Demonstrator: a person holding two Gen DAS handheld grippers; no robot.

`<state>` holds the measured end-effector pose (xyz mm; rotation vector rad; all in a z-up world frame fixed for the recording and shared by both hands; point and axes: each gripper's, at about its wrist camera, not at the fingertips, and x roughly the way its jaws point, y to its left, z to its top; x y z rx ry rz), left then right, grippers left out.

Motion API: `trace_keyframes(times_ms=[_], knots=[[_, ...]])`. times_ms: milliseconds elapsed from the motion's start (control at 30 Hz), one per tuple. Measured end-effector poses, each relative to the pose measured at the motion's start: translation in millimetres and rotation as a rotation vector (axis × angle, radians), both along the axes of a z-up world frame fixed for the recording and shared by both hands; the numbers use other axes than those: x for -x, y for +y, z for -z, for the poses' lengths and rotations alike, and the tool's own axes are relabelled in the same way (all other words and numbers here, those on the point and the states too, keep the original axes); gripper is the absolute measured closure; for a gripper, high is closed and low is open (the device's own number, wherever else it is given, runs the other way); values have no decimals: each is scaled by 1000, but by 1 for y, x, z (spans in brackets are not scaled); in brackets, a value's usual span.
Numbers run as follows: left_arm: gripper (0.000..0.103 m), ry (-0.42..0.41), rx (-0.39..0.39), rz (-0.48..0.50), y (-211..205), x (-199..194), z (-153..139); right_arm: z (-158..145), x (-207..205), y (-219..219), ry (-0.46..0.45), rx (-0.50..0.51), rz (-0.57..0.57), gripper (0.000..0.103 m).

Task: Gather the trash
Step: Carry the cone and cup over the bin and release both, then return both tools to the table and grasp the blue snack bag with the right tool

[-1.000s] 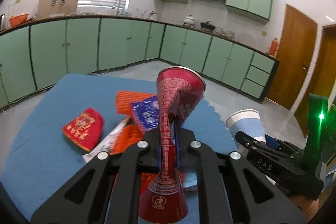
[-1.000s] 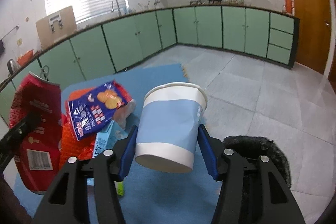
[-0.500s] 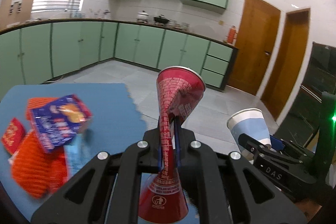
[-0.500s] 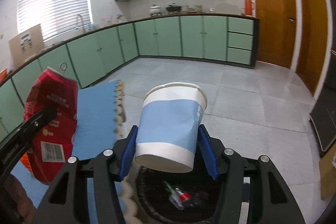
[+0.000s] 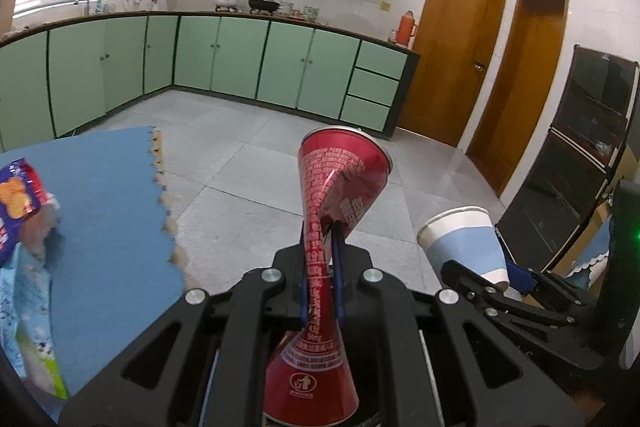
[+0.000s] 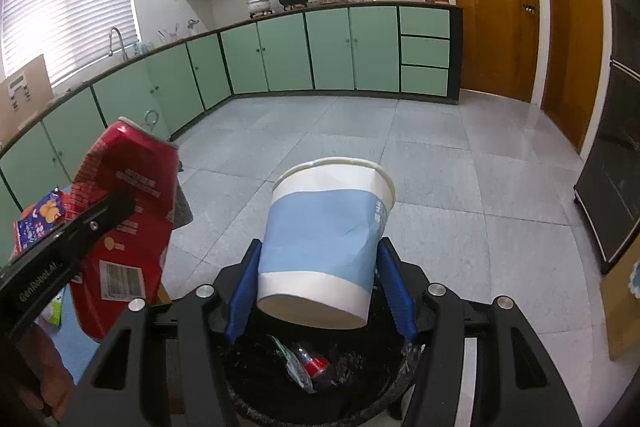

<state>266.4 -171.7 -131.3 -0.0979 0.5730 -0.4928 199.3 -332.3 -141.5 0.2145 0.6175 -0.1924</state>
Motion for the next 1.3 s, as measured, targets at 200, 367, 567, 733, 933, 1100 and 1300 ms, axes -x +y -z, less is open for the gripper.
trace_keyframes(times_ms=[200, 367, 567, 733, 933, 1100, 1300], knots=[[94, 13, -25, 5, -5, -14, 6, 3, -5, -3, -3, 18, -26, 44], [77, 39, -43, 6, -5, -18, 15, 14, -10, -8, 23, 14, -25, 44], [54, 45, -21, 21, -4, -20, 16, 32, -24, -6, 69, 8, -36, 39], [53, 33, -18, -1, 5, -20, 13, 46, -32, -7, 105, 16, -40, 21], [39, -4, -28, -60, 27, -15, -1, 37, -27, -1, 89, 33, -27, 14], [15, -69, -40, -116, 54, 5, -22, 7, -13, 15, -3, 48, -42, 6], [13, -114, -66, -205, 104, 30, -45, -24, -3, 51, -86, 10, -93, 6]])
